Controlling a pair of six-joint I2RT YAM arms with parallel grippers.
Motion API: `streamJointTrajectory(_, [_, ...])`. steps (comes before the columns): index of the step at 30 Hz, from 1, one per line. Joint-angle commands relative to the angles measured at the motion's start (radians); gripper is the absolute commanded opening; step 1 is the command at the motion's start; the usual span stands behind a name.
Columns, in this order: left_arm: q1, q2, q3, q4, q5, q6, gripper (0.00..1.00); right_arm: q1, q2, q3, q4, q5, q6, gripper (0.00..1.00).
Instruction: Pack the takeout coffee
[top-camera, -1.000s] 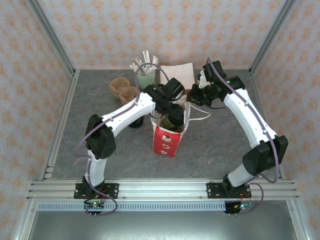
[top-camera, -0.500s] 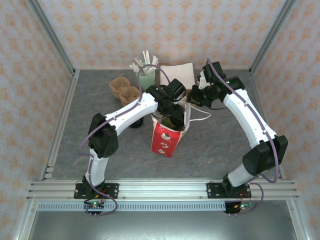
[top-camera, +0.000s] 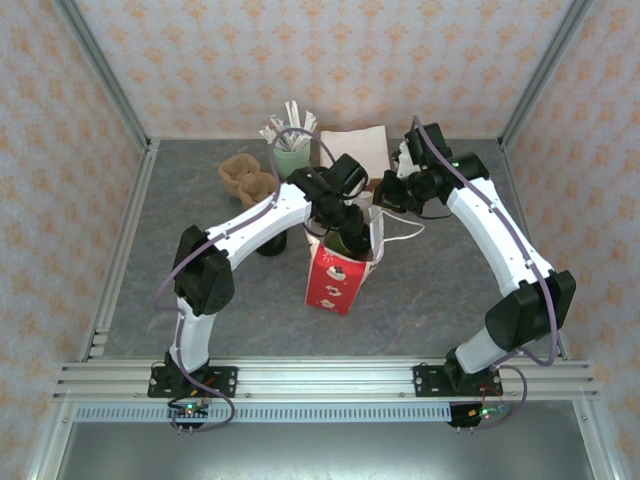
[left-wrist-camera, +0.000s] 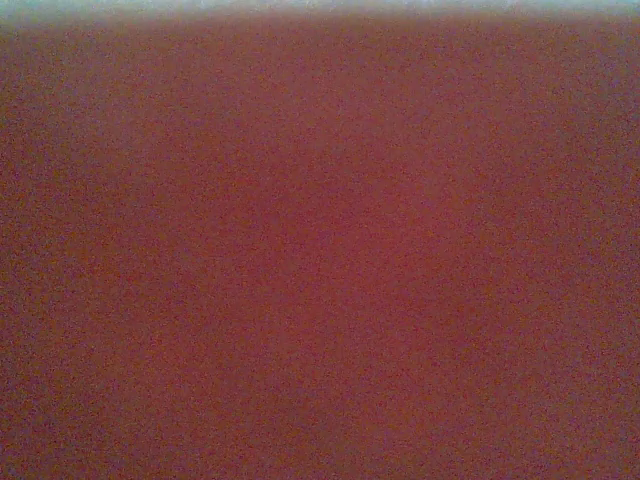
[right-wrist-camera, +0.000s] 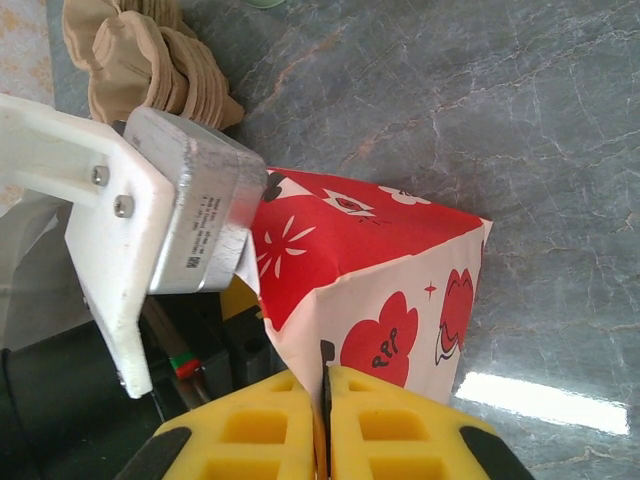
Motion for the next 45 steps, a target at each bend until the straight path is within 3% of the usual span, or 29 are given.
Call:
streamJointTrajectory(1, [0.045,-0.042,-0.048,-0.016,0.054,-0.078,0.35,-0.008,-0.052,0.002,-0.036,0.025,-0.029,0.12])
streamJointTrajectory(10, [0.064,-0.052,-0.044,-0.018,0.073,-0.09,0.36,-0.008,-0.058,0.001,-0.033,0.029,-0.05,0.11])
streamJointTrajectory(15, [0.058,-0.025,0.003,-0.088,0.0,-0.059,0.5,-0.008,-0.052,0.01,-0.034,0.026,-0.051,0.11])
streamJointTrajectory(17, [0.051,-0.014,0.033,-0.115,-0.026,-0.041,0.51,-0.008,-0.053,0.01,-0.036,0.028,-0.051,0.11])
streamJointTrajectory(28, [0.008,0.068,0.152,-0.22,-0.098,0.014,0.51,-0.008,-0.045,0.02,-0.035,0.025,-0.054,0.11])
streamJointTrajectory(45, [-0.011,0.059,0.128,-0.243,-0.154,0.019,0.46,-0.008,-0.035,0.028,-0.042,0.02,-0.065,0.11])
